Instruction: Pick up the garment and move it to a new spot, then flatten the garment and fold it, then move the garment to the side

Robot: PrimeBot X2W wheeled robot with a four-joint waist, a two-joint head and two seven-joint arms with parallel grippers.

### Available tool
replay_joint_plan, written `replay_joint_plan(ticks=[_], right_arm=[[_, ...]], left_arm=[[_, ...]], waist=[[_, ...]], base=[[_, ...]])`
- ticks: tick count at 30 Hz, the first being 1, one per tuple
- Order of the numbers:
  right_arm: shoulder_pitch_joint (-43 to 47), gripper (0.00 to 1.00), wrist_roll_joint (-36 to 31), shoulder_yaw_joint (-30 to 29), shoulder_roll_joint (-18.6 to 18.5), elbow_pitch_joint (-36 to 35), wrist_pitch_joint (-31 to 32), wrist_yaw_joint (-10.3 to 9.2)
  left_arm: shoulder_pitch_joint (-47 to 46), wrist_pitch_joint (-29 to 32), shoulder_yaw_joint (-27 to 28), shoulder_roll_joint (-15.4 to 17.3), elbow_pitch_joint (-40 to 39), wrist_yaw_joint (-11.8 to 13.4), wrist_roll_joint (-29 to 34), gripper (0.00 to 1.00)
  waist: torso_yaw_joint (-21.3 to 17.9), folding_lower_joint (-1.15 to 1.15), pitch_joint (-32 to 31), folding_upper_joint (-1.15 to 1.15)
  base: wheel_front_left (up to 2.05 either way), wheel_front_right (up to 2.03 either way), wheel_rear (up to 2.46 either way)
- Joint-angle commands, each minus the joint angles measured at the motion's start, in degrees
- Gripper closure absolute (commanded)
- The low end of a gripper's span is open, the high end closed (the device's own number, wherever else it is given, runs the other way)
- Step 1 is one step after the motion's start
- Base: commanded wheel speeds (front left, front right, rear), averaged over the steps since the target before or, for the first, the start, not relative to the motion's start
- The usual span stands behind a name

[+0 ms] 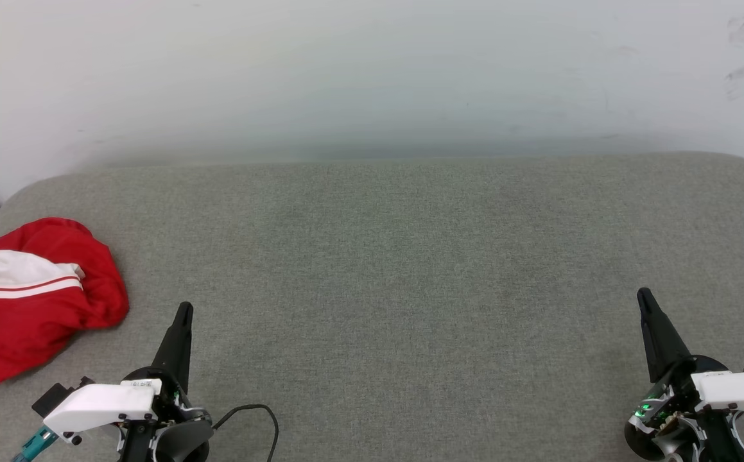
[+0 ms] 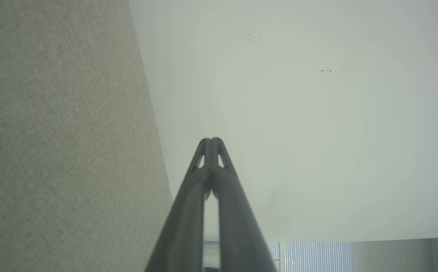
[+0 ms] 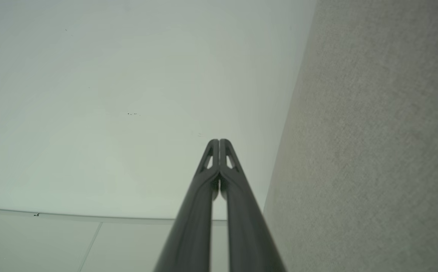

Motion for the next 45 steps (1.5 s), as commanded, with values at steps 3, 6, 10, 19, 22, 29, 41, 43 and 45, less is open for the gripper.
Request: replay_joint_plan(ticks=[3, 6, 10, 19, 22, 29, 41, 43, 45], right_arm=[[0.0, 0.00, 0.0, 0.0, 0.0, 0.0, 0.0, 0.00], [1.4, 0.00, 0.0, 0.1, 0.0, 1.5, 0.0, 0.00], [1.6, 0.00, -0.6, 0.4, 0.0, 1.2, -1.0, 0.00], [1.9, 0.00, -5.1, -0.2, 0.0, 0.0, -3.5, 0.00], [1.9, 0.00, -7.9, -0.5, 0.0, -0.8, -4.3, 0.00], [2.0, 0.00, -16.4, -1.2, 0.0, -4.1, -6.1, 0.00], [2.6, 0.00, -31.6, 0.1, 0.0, -8.8, -8.8, 0.00], [2.7, 0.00, -34.3, 0.4, 0.1, -9.4, -9.2, 0.00], [2.8, 0.00, -37.0, 0.8, 0.1, -10.0, -9.6, 0.00]], left_arm=[[0.0, 0.0, 0.0, 0.0, 0.0, 0.0, 0.0, 0.00], [1.2, -0.1, -0.2, -0.2, 1.5, 0.0, 0.0, 0.00], [1.4, -1.0, -0.5, -0.2, 0.6, 0.0, 0.3, 0.00], [1.6, -3.5, 0.8, -0.1, -0.9, 0.0, 5.1, 0.00], [1.3, -4.3, 1.7, -0.1, -1.4, 0.2, 7.6, 0.00], [1.1, -6.1, 1.9, -0.1, -4.6, 2.1, 16.3, 0.00], [1.8, -8.8, -0.7, -0.1, -9.3, 6.5, 31.8, 0.00], [1.9, -9.2, -1.2, -0.1, -9.7, 7.1, 34.3, 0.00], [2.1, -9.6, -1.6, -0.1, -10.0, 7.6, 36.8, 0.00]], waist=[[0.0, 0.00, 0.0, 0.00], [0.0, 0.00, 0.0, 0.00], [0.0, 0.00, 0.0, 0.00], [0.0, 0.00, 0.2, 0.00], [0.0, 0.00, 0.3, 0.00], [0.1, 0.00, 0.5, 0.00], [0.2, 0.00, 1.0, 0.00], [0.2, 0.00, 1.0, 0.00], [0.2, 0.00, 1.1, 0.00]], base=[[0.00, 0.00, 0.00], [0.00, 0.00, 0.00], [0.00, 0.00, 0.00], [0.00, 0.00, 0.00], [0.00, 0.00, 0.00], [0.00, 0.00, 0.00], [0.00, 0.00, 0.00], [0.00, 0.00, 0.00], [0.00, 0.00, 0.00]])
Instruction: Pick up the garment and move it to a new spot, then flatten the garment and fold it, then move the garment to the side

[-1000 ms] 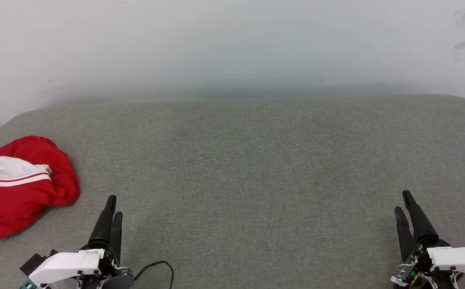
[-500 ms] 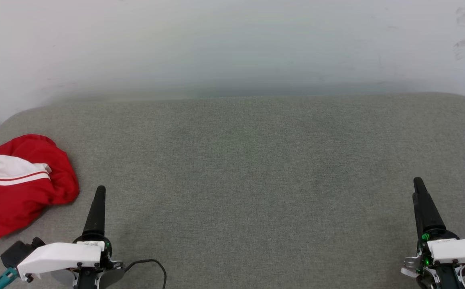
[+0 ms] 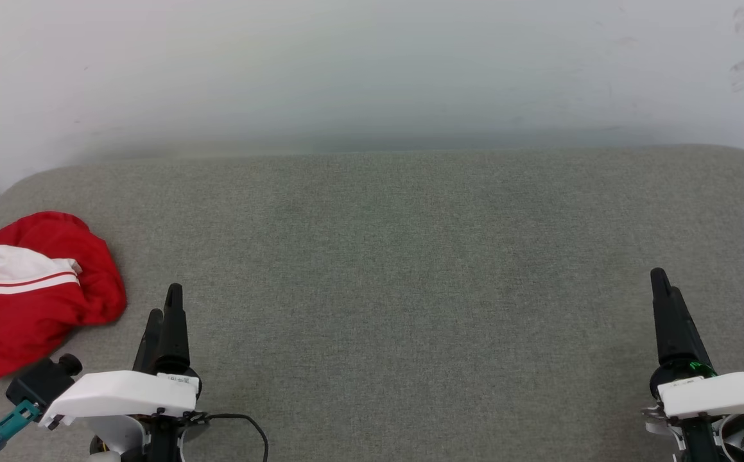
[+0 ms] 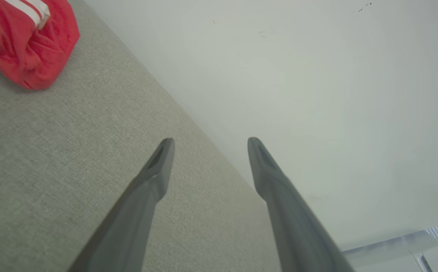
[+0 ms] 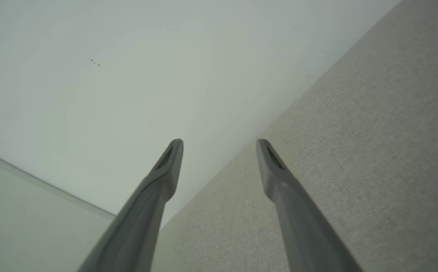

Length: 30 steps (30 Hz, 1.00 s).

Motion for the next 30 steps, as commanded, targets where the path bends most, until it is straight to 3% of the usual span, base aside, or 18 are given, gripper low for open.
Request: replay_joint_plan(ticks=[1, 13, 30], right_arm=[[-0.2, 0.00, -3.2, 0.5, 0.0, -1.6, -0.6, 0.00], [0.8, 0.00, -15.4, 1.4, 0.0, -2.9, -2.9, 0.00], [2.1, 0.00, -27.8, 2.1, 0.0, -3.1, -5.8, 0.00]], left_arm=[[-0.3, -0.7, -0.5, 0.2, -1.4, 0.6, 3.0, 0.00], [0.3, -3.0, -2.8, 0.2, -2.5, 2.6, 15.5, 0.00], [1.5, -5.8, -4.9, 0.3, -3.3, 4.1, 28.5, 0.00]], waist=[[0.0, 0.00, 0.1, 0.00], [0.1, 0.00, 0.5, 0.00], [0.2, 0.00, 0.8, 0.00]], base=[[0.00, 0.00, 0.00], [0.00, 0.00, 0.00], [0.00, 0.00, 0.00]])
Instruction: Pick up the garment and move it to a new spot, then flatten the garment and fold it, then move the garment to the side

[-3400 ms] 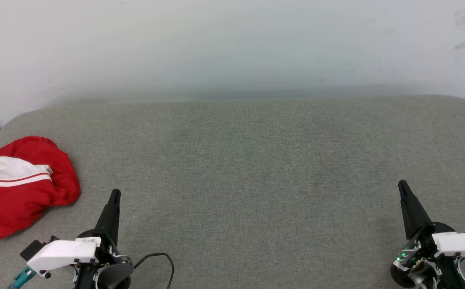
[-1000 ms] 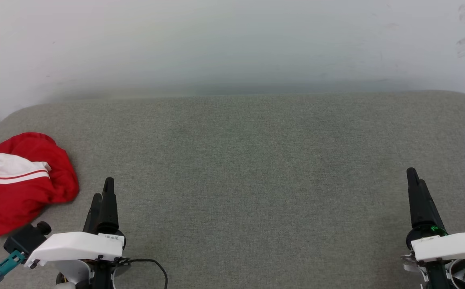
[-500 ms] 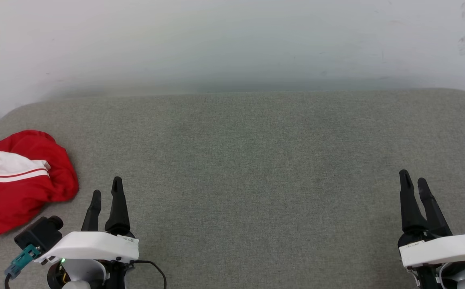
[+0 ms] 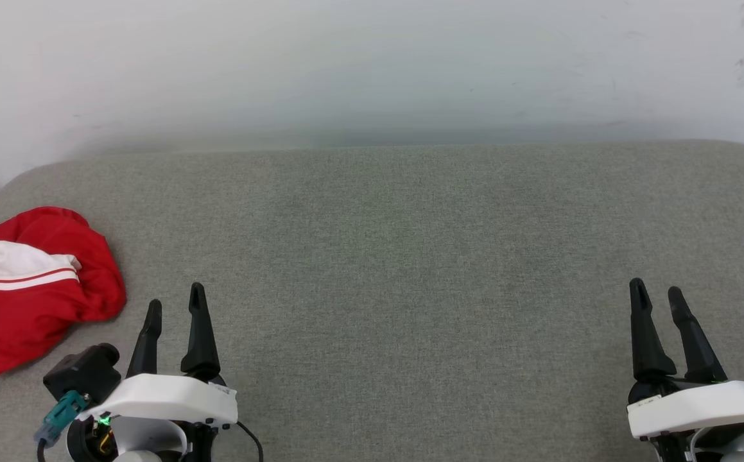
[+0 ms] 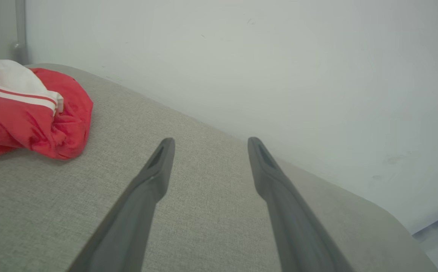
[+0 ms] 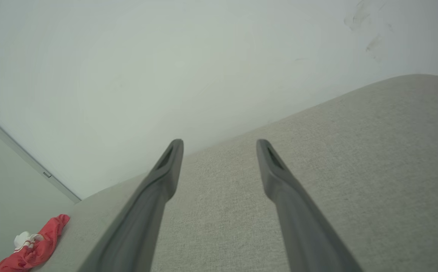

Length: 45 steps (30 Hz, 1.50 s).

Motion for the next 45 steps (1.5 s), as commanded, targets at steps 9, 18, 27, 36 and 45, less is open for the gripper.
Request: replay_joint_plan(ticks=[9, 18, 27, 36, 45], right_arm=[[0.7, 0.00, -6.3, 0.0, 0.0, -1.4, -1.7, 0.00], [1.3, 0.00, -11.5, 0.3, 0.0, -2.6, -2.9, 0.00], [1.6, 0.00, -15.9, 0.5, 0.0, -3.8, -4.0, 0.00], [1.9, 0.00, -19.4, 0.7, 0.0, -4.7, -5.0, 0.00], [2.0, 0.00, -20.9, 1.2, 0.0, -5.5, -6.0, 0.00]], left_arm=[[1.0, -1.7, -1.1, 0.6, -1.4, 0.8, 6.5, 0.00], [1.5, -3.0, -2.0, 0.7, -1.9, 1.4, 11.5, 0.00], [1.8, -4.0, -2.5, 0.7, -2.5, 1.3, 15.9, 0.00], [2.1, -5.0, -2.8, 0.6, -3.1, 0.9, 19.4, 0.00], [2.4, -6.0, -2.4, 0.3, -3.4, -1.1, 22.0, 0.00]], waist=[[0.1, 0.00, 0.1, 0.00], [0.1, 0.00, 0.3, 0.00], [0.1, 0.00, 0.6, 0.00], [0.2, 0.00, 0.9, 0.00], [0.2, 0.00, 1.3, 0.00]], base=[[0.00, 0.00, 0.00], [0.00, 0.00, 0.00], [0.00, 0.00, 0.00], [0.00, 0.00, 0.00], [0.00, 0.00, 0.00]])
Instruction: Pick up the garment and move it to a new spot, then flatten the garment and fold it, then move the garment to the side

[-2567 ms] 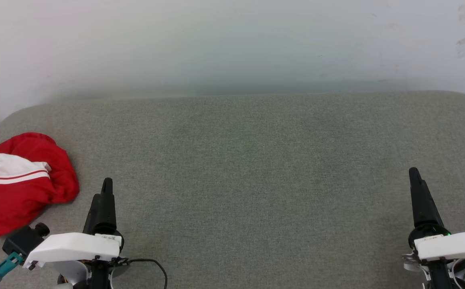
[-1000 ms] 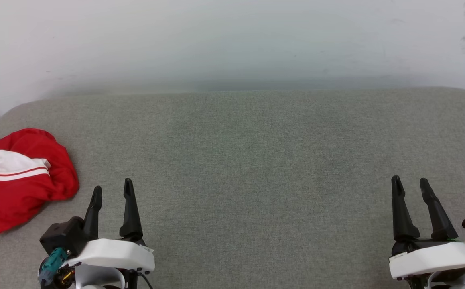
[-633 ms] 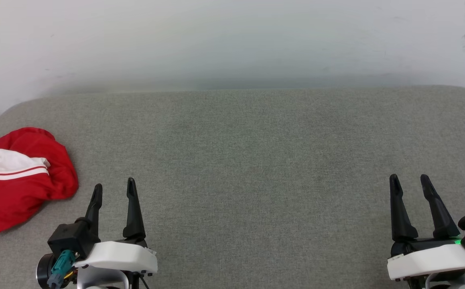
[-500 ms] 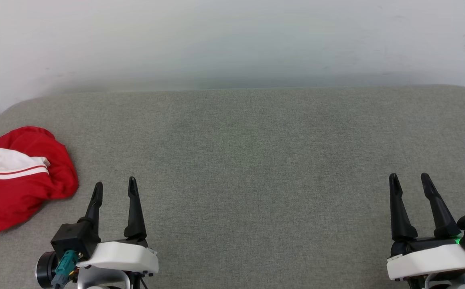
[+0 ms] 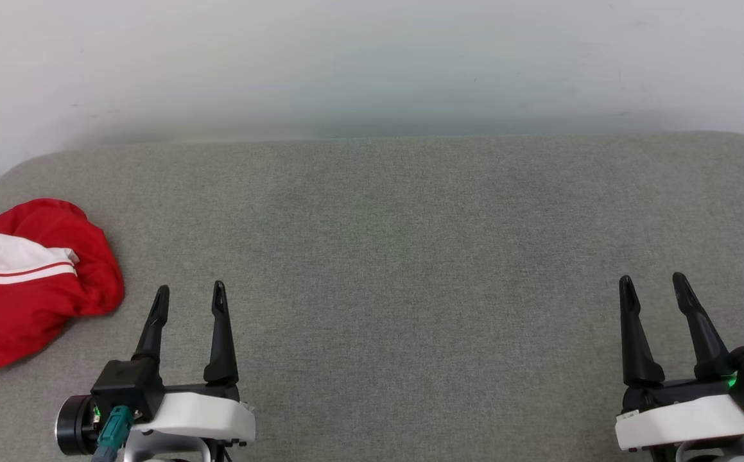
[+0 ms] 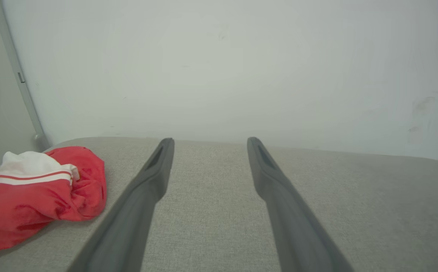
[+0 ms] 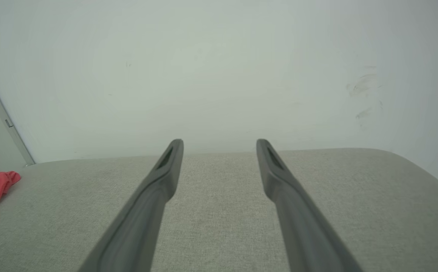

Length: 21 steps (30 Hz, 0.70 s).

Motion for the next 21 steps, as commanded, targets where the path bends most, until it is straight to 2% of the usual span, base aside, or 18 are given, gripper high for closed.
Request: replay_joint_plan(ticks=[1, 10, 21], right_arm=[[0.0, 0.00, -0.8, 0.2, 0.0, -0.6, -0.5, 0.00], [0.6, 0.00, -0.7, 0.5, 0.1, -0.4, -1.4, -0.01], [1.0, 0.00, 1.8, 0.3, 0.1, 1.2, -1.6, 0.00]], left_arm=[[0.4, -0.3, 0.1, 0.0, -0.4, -0.2, 0.9, 0.00], [0.9, -1.2, 0.8, -0.1, -0.1, -1.7, 2.6, 0.00], [1.1, -1.5, 0.7, -0.1, 0.6, -1.8, 1.9, 0.00]], waist=[[0.0, 0.00, 0.0, 0.00], [0.0, 0.00, 0.2, 0.00], [0.1, 0.00, 0.1, 0.00]], base=[[0.00, 0.00, 0.00], [0.00, 0.00, 0.00], [0.00, 0.00, 0.00]])
